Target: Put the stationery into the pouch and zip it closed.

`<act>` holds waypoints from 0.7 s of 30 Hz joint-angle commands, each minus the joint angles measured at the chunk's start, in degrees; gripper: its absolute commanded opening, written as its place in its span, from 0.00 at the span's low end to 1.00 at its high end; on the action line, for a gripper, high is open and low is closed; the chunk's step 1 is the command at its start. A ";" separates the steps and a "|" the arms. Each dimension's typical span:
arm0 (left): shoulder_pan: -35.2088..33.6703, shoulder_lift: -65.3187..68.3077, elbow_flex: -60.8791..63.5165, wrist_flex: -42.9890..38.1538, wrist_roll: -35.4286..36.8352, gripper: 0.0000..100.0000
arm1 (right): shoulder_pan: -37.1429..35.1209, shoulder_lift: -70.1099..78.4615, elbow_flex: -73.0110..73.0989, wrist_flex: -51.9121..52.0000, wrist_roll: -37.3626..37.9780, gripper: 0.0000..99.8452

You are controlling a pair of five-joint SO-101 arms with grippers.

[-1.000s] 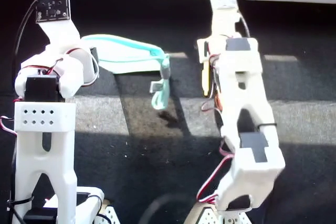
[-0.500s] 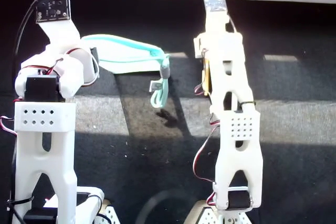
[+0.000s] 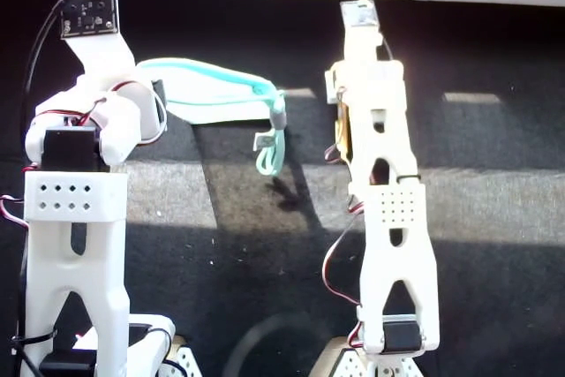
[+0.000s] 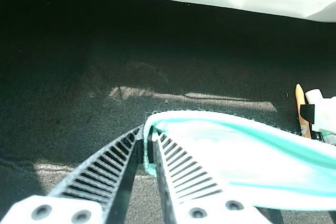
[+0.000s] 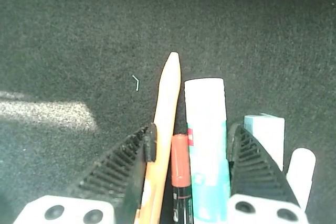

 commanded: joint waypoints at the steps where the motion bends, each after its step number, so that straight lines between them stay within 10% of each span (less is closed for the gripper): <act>1: -0.40 0.48 3.30 0.09 -0.26 0.01 | 0.04 -0.48 -2.24 3.74 -0.26 0.23; 21: -0.40 0.48 3.21 0.18 -0.26 0.01 | -1.98 -0.13 -5.32 2.51 -0.35 0.28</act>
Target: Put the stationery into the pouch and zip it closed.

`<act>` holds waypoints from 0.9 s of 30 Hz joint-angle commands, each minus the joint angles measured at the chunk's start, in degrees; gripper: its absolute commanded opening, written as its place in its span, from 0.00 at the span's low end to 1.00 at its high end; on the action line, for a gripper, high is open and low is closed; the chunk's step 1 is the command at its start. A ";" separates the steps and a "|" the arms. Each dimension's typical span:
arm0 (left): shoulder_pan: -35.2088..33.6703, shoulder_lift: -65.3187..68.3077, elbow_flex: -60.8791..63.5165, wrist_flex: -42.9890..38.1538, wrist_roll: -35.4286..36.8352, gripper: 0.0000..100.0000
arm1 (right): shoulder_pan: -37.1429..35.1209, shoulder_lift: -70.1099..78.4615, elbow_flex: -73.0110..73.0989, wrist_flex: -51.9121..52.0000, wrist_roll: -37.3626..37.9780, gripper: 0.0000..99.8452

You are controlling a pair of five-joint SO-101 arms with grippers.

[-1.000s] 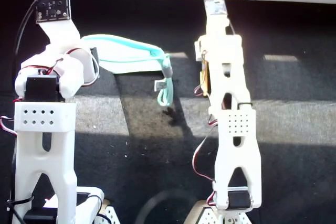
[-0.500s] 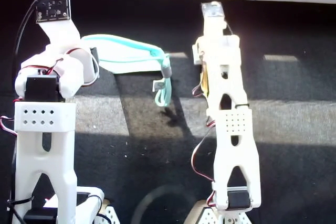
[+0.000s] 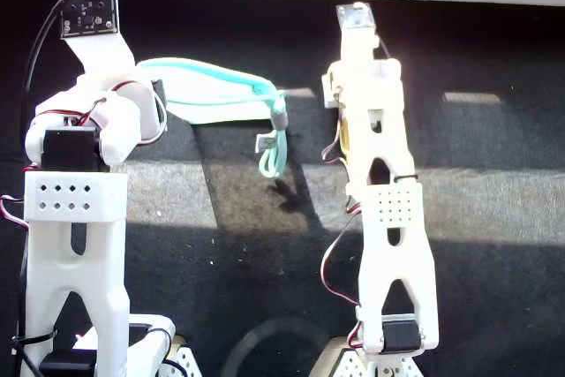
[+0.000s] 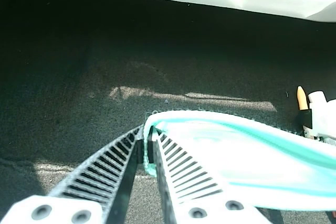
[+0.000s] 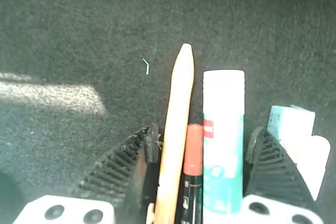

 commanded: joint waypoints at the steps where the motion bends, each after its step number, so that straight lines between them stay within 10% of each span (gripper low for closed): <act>1: -0.40 0.48 3.21 0.18 -0.26 0.01 | -1.19 0.04 -2.33 -1.27 -0.26 0.28; 27: -0.40 0.48 2.95 0.09 -0.26 0.01 | -0.22 -5.23 -13.14 9.27 4.75 0.00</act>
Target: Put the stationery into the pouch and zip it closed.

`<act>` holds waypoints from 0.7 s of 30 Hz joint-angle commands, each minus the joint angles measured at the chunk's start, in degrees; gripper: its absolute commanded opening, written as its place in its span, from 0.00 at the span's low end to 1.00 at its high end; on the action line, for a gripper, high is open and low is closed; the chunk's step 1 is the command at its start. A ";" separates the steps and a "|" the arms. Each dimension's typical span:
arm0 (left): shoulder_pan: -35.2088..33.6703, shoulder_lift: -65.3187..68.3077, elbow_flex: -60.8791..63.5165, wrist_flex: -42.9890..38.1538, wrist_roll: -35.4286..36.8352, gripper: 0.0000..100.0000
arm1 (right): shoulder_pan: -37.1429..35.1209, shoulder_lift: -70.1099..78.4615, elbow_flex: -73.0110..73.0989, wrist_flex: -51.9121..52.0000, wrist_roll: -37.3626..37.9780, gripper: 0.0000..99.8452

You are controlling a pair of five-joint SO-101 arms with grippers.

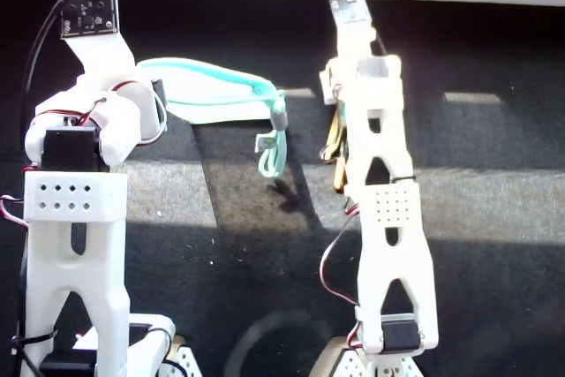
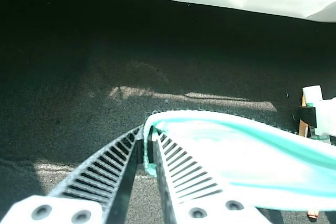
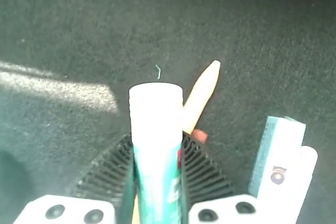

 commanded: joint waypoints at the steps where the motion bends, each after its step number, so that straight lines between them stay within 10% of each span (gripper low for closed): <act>1: -0.40 0.48 2.95 0.09 -0.26 0.01 | 0.31 -6.99 -5.41 5.05 0.79 0.00; 21: -0.40 0.48 3.21 -0.18 -0.26 0.01 | 5.23 -6.02 -1.63 6.11 0.79 0.01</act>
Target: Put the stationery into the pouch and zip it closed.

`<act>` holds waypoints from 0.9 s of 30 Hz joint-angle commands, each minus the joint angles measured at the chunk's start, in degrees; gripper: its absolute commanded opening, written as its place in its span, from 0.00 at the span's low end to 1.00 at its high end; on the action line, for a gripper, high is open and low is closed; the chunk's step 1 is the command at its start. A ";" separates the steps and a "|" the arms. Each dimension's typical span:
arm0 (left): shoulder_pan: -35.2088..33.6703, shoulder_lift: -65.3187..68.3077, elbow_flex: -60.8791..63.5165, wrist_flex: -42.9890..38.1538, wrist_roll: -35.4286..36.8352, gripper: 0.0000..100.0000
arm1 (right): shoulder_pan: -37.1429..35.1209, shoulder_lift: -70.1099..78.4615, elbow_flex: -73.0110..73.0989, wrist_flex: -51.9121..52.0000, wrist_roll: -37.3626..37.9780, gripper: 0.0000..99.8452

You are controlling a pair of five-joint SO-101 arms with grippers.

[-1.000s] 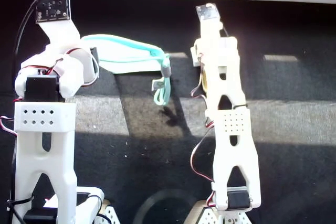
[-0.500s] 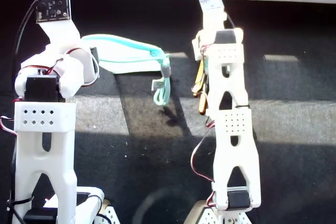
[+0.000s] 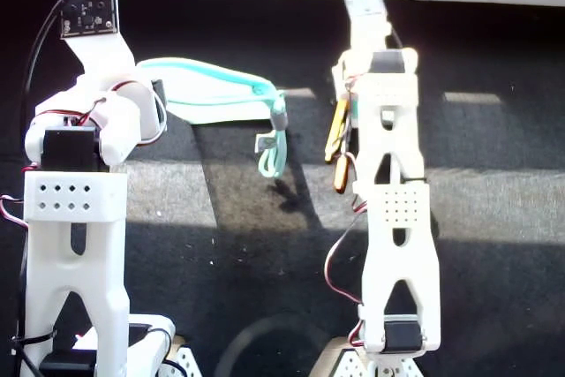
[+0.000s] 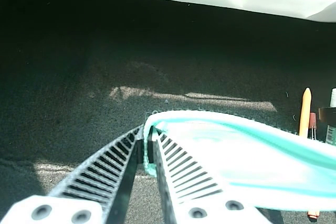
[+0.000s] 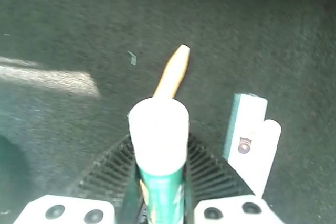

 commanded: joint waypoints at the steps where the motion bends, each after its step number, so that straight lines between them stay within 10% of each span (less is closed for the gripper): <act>1: -0.40 0.48 3.21 -0.18 -0.18 0.01 | 2.33 -4.00 -0.75 1.45 0.44 0.01; 18: -0.13 0.57 2.95 0.09 0.00 0.01 | 3.30 -31.52 -0.75 17.19 -6.59 0.00; 27: 0.40 0.92 3.38 0.18 0.00 0.01 | -9.36 -58.07 -0.31 16.92 -10.90 0.00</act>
